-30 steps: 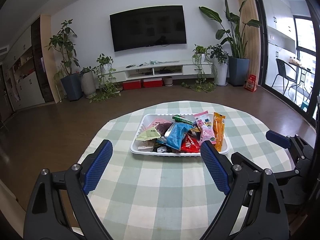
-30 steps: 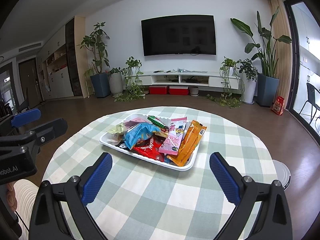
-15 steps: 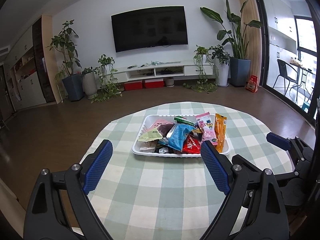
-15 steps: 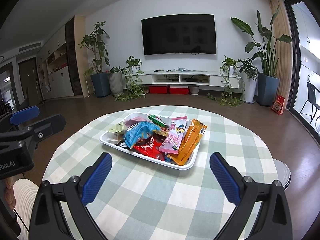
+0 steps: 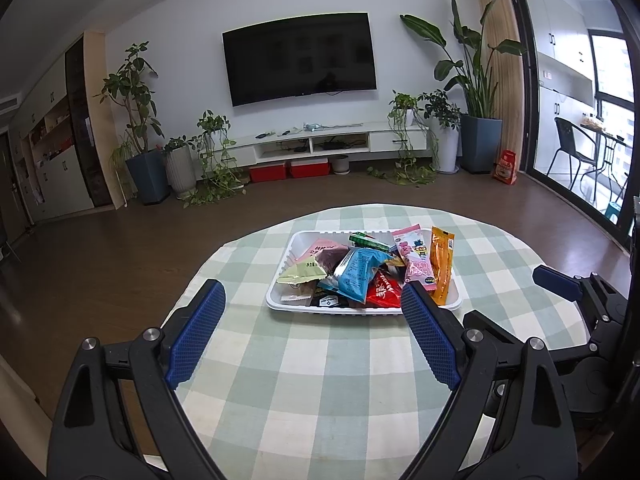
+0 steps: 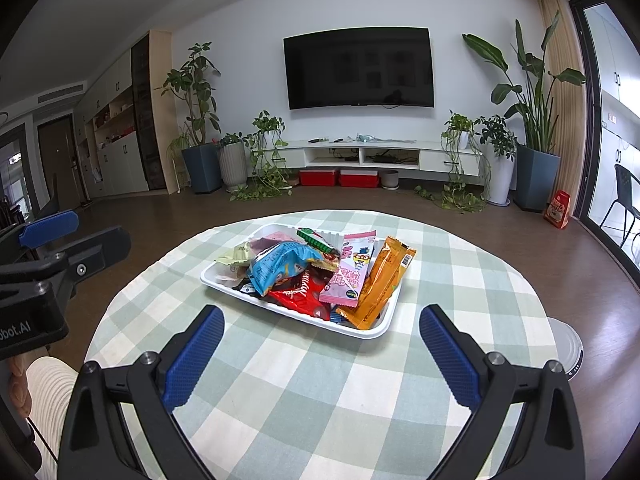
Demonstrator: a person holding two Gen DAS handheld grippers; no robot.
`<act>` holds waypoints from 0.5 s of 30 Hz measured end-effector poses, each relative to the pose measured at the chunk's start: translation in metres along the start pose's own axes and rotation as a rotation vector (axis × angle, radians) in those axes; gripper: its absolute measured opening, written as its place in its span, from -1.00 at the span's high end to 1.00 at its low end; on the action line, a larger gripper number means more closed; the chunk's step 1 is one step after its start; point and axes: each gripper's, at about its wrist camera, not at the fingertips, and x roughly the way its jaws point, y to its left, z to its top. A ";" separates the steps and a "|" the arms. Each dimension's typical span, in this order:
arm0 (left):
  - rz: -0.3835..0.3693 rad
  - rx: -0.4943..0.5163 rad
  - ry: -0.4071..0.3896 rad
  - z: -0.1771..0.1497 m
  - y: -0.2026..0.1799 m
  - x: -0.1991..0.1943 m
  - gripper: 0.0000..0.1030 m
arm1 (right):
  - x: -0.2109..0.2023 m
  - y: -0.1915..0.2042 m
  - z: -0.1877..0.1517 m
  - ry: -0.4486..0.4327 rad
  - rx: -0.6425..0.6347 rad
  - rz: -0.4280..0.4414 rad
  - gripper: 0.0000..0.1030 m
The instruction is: Organize snacks
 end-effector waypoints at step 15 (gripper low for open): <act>-0.005 0.007 -0.004 0.001 0.000 -0.001 -0.74 | -0.001 0.000 0.000 0.001 0.001 0.000 -0.95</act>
